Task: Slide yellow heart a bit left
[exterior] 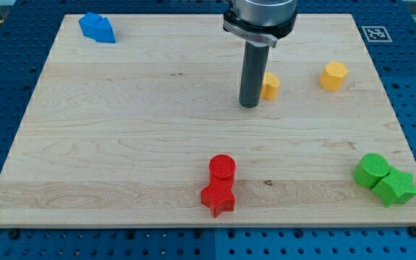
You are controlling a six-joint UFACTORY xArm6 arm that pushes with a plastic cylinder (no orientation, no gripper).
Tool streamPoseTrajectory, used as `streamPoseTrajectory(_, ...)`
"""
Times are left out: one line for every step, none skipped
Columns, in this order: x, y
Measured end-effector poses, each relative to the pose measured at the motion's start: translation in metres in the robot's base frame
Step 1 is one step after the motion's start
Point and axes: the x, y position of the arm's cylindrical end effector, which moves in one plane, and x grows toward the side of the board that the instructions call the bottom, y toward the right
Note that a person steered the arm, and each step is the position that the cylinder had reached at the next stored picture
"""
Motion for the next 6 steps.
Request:
streamPoseTrajectory(0.015, 0.045)
streamPoseTrajectory(0.016, 0.059)
streamPoseTrajectory(0.015, 0.064)
streamPoseTrajectory(-0.016, 0.083)
streamPoseTrajectory(-0.027, 0.082)
streamPoseTrajectory(-0.028, 0.078)
